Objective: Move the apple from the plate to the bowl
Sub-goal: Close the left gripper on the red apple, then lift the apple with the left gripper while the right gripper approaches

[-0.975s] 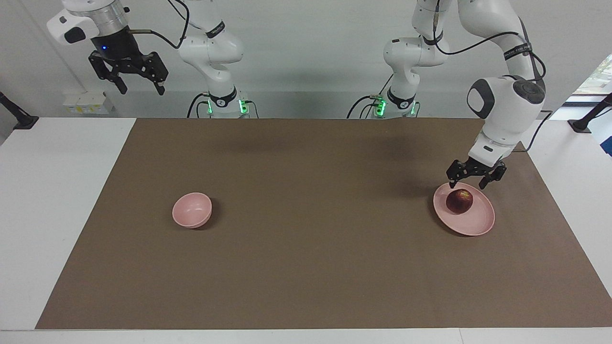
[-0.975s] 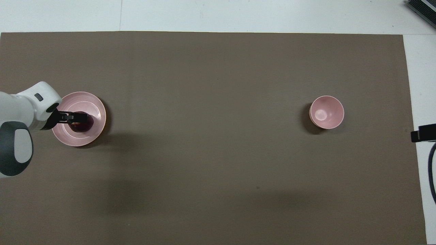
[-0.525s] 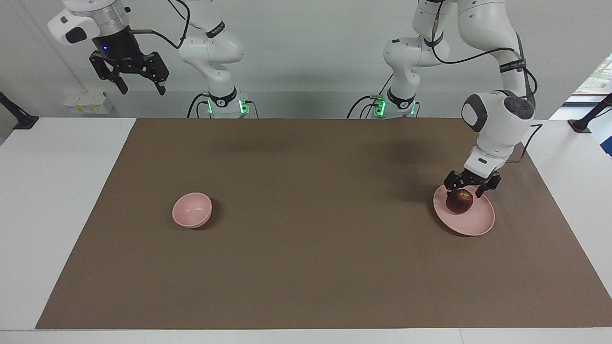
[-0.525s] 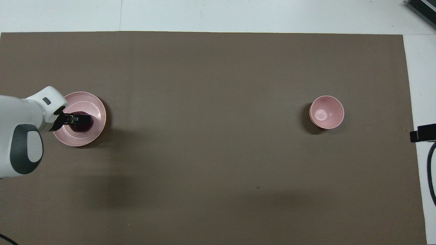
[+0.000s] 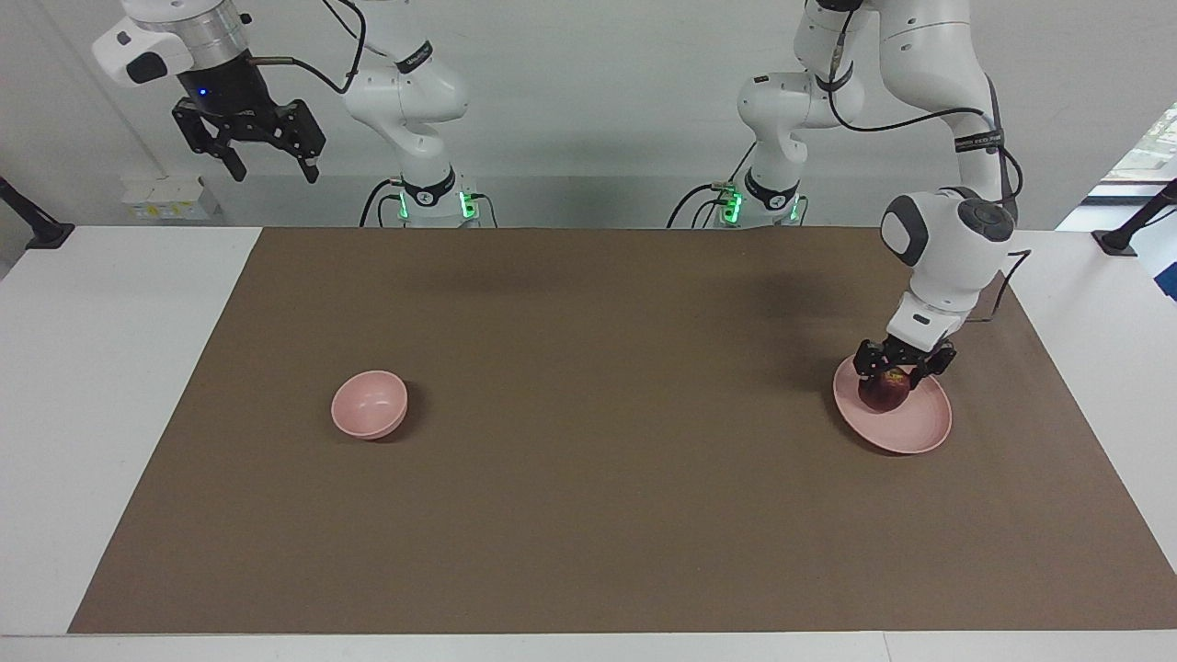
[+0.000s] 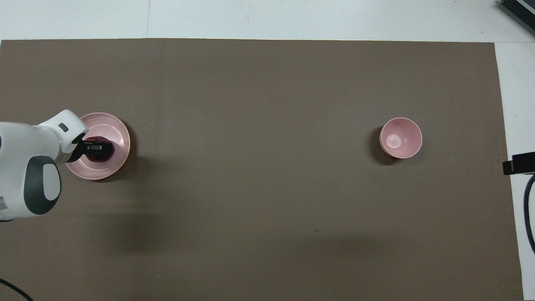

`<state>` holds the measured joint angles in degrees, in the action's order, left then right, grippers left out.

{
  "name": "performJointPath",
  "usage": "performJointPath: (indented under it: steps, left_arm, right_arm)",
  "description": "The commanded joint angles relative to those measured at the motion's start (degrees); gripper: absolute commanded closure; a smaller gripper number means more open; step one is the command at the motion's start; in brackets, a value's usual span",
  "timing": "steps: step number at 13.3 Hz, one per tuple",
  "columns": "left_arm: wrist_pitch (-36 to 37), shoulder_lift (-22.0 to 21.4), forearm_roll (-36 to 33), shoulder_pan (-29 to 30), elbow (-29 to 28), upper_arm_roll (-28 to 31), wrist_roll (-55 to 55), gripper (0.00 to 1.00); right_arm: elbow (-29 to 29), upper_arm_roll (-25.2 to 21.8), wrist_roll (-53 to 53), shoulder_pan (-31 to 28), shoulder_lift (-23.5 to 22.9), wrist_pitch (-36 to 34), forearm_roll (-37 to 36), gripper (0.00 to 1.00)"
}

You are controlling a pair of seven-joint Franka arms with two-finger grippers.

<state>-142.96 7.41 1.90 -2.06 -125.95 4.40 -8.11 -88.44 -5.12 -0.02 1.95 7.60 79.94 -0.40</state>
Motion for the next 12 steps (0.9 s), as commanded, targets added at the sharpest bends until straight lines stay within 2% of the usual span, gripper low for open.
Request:
performJointPath:
  steps: [1, 2, 3, 5, 8, 10, 12]
  left_arm:
    - [-1.53, 0.23, 0.21, 0.39, 0.26, -0.44, -0.94, 0.88]
    - [-1.35, 0.49, 0.21, 0.39, 0.97, -0.44, -0.94, 0.92]
    - [-1.35, 0.32, 0.21, 0.21, 1.76, -0.44, -0.77, 1.00]
    - [-0.39, -0.90, 0.21, -0.22, 3.95, -0.79, -0.68, 1.00]
    - [6.18, -4.85, 1.35, -0.58, 5.54, -1.67, -0.85, 1.00]
    - [10.67, -7.14, 7.03, -1.98, 6.51, -2.11, -0.85, 1.00]
    - [13.84, -8.55, 16.08, -3.91, 7.65, -2.38, -0.77, 1.00]
  right_arm:
    - [-0.85, 0.20, 0.37, -0.02, 1.10, 0.04, -0.21, 0.00]
    - [-1.03, 0.20, -0.41, 0.07, 1.19, 0.13, -0.21, 0.00]
    - [-1.72, 0.29, -0.68, 0.59, 1.80, 0.30, -0.13, 0.00]
    - [-2.95, 0.38, -0.86, 1.74, 1.89, 2.75, -0.04, 0.00]
    - [-5.24, 0.64, -0.77, 3.58, 2.95, 3.11, -0.04, 0.00]
    - [-6.12, 0.64, -0.86, 4.46, 2.51, 5.03, 1.01, 0.00]
    - [-9.18, 0.64, -2.09, 4.46, 2.33, 9.07, 6.18, 0.00]
